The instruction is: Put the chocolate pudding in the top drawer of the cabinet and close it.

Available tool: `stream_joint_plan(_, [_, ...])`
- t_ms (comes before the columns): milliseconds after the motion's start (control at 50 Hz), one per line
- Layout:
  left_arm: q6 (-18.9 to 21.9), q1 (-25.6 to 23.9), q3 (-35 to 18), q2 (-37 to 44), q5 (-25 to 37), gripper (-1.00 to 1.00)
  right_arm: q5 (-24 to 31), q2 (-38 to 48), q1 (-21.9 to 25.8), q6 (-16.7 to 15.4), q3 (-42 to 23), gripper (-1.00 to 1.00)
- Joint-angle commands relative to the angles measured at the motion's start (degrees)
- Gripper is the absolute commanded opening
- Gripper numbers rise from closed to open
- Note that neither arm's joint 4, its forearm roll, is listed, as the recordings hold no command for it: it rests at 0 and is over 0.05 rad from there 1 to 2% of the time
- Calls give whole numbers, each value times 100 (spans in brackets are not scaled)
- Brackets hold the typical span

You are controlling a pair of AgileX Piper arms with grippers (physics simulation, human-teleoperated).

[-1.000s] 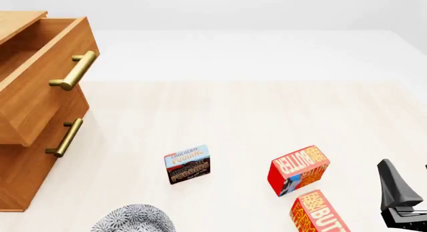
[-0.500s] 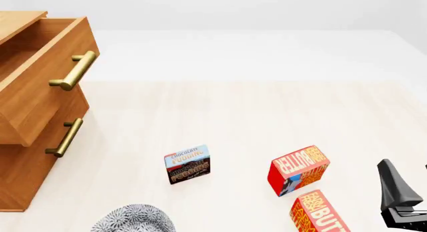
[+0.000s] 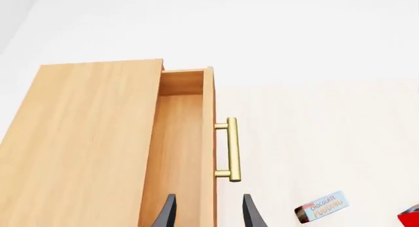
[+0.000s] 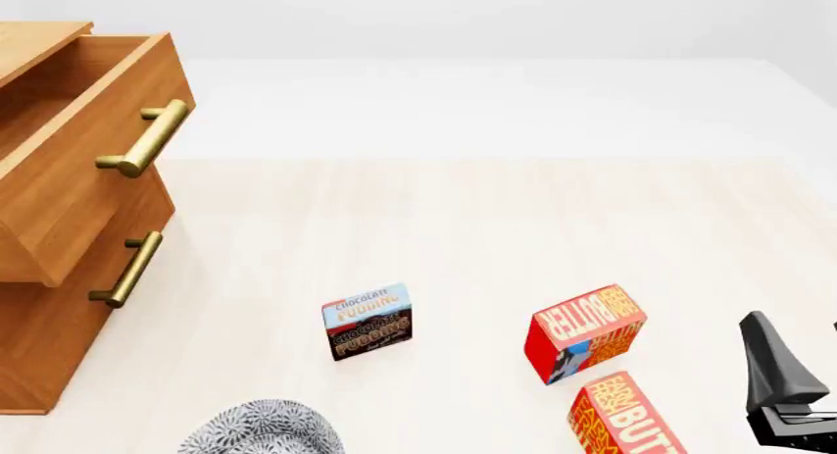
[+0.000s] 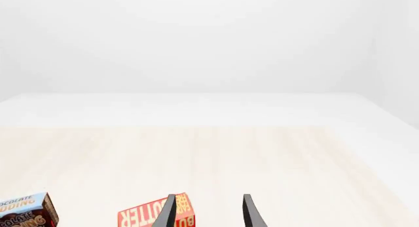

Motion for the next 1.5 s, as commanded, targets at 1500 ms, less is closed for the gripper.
stream_joint_plan(1500, [-449,-153,2166,558,-1769,100,0,0,1,0,0,100])
